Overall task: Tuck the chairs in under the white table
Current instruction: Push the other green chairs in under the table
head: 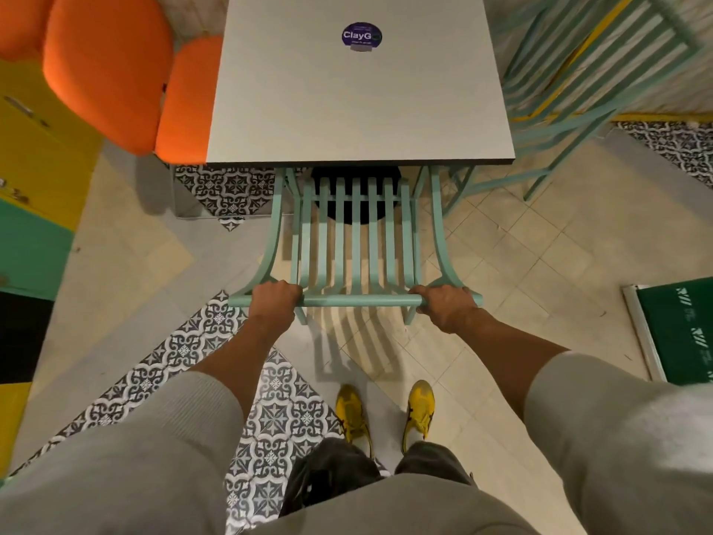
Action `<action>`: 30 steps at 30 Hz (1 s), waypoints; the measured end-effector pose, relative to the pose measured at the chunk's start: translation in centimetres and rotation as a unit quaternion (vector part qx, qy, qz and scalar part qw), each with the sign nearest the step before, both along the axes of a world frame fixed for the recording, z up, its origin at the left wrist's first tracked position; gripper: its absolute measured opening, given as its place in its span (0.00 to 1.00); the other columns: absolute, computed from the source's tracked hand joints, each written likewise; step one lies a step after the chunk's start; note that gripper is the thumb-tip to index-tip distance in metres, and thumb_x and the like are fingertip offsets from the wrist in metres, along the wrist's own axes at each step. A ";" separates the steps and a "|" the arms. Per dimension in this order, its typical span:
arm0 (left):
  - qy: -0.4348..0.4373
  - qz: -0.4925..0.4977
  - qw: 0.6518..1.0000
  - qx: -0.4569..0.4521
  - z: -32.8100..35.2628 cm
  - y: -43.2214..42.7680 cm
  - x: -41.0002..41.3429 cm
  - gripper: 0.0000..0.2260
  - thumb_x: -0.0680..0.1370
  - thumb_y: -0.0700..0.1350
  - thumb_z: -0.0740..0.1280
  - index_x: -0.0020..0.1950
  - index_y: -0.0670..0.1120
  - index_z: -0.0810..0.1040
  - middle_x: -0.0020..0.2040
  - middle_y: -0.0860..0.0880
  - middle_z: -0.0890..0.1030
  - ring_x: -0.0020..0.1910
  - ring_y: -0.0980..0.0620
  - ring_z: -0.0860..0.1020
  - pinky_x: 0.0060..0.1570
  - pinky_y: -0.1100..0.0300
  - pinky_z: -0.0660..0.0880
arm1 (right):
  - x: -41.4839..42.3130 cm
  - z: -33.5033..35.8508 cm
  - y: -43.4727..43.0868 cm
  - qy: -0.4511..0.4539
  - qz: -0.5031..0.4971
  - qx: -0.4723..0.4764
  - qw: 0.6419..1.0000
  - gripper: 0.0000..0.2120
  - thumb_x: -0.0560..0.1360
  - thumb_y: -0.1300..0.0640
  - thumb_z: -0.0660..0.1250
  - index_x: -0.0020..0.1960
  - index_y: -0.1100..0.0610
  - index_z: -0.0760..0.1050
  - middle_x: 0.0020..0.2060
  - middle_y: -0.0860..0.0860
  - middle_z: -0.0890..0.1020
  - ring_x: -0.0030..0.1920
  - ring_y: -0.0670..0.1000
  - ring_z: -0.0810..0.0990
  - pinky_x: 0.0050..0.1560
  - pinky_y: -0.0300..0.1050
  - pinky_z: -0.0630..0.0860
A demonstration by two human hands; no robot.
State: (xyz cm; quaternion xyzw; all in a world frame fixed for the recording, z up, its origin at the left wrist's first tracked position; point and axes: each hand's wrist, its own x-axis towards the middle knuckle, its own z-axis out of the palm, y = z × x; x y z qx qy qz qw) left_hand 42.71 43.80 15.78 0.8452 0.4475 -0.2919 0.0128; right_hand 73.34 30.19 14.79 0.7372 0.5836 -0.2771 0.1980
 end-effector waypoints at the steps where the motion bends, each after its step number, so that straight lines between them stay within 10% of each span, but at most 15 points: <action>1: -0.001 0.006 1.000 -0.003 0.0 0.1 0.0 0.11 0.81 0.42 0.69 0.63 0.54 0.81 0.55 0.49 0.84 0.53 0.45 0.85 0.49 0.53 0.78 | -0.1 0.1 0.0 -0.002 -0.002 -0.001 1.000 0.15 0.87 0.49 0.61 0.73 0.46 0.71 0.60 0.52 0.83 0.63 0.59 0.81 0.70 0.64 0.72; 17: 0.019 -0.028 0.991 -0.133 2.7 0.9 3.0 0.28 0.82 0.67 0.62 0.73 0.50 0.76 0.66 0.45 0.82 0.64 0.43 0.81 0.62 0.48 0.78 | 1.0 3.4 -2.2 0.037 -0.021 0.047 0.998 0.28 0.84 0.36 0.60 0.80 0.48 0.66 0.69 0.52 0.79 0.67 0.58 0.77 0.71 0.57 0.68; 30: -0.097 -0.070 0.987 -0.105 6.5 -4.0 24.2 0.40 0.81 0.72 0.58 0.84 0.47 0.61 0.75 0.43 0.77 0.71 0.39 0.77 0.67 0.43 0.76 | 20.6 6.1 -7.5 0.025 -0.071 0.139 0.987 0.37 0.82 0.29 0.54 0.83 0.51 0.61 0.82 0.53 0.63 0.79 0.59 0.67 0.75 0.62 0.65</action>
